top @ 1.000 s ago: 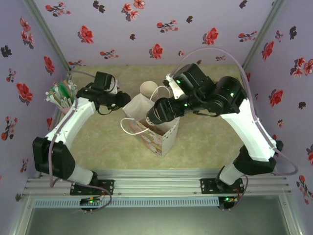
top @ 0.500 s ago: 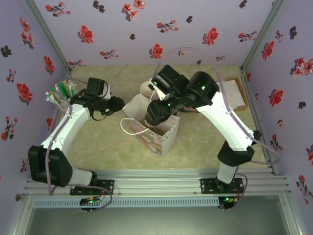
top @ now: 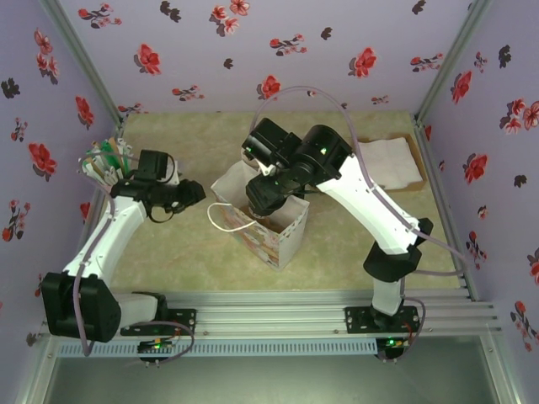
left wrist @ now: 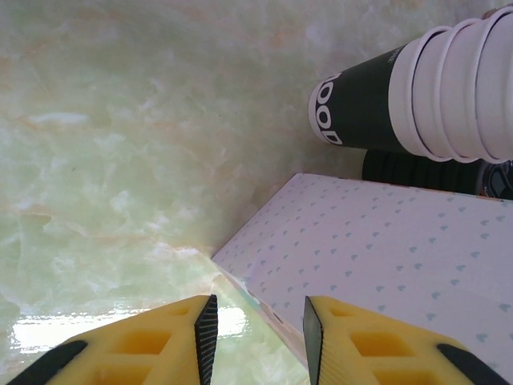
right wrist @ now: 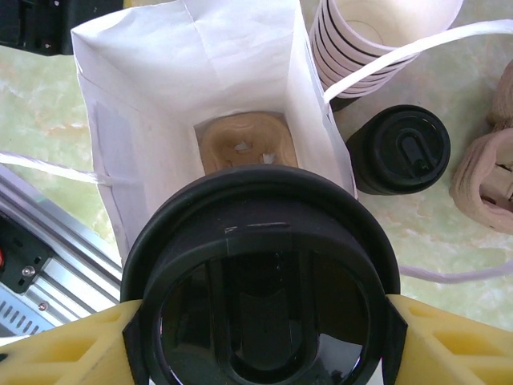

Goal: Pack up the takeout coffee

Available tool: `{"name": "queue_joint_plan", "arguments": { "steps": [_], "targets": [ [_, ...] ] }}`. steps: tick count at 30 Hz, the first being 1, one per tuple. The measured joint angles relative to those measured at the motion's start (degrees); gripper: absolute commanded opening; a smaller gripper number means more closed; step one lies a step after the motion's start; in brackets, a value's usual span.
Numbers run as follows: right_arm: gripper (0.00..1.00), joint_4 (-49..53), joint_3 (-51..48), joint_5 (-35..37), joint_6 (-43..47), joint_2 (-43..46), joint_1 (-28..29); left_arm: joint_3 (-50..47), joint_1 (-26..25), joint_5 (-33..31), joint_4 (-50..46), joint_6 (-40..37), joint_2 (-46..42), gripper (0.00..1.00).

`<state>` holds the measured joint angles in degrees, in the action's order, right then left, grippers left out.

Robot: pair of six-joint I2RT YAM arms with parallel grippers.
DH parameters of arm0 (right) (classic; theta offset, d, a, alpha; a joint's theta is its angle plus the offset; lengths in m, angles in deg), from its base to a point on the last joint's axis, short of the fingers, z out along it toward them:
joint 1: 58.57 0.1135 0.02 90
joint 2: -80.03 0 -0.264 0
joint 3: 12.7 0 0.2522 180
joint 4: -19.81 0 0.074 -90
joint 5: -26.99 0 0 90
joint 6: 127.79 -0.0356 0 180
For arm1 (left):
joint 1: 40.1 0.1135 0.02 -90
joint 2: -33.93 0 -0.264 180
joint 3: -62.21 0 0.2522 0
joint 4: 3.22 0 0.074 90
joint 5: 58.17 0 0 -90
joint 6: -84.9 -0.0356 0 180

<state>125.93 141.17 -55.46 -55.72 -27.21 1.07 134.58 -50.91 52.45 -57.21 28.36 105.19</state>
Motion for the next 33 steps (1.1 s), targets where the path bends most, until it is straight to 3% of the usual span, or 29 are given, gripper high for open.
{"name": "queue_joint_plan", "arguments": {
  "steps": [21, 33],
  "targets": [
    [0.69, 0.0, -3.93, 0.87, -0.07, -2.32, 1.66, -11.5, 0.0, 0.96, -0.46, 1.68, -12.26, 0.36],
    [0.7, 0.0, -5.9, 1.11, -0.13, -4.52, 1.64, -14.88, -0.17, 2.43, 2.6, 3.85, -13.14, 0.36]
  ]
}}
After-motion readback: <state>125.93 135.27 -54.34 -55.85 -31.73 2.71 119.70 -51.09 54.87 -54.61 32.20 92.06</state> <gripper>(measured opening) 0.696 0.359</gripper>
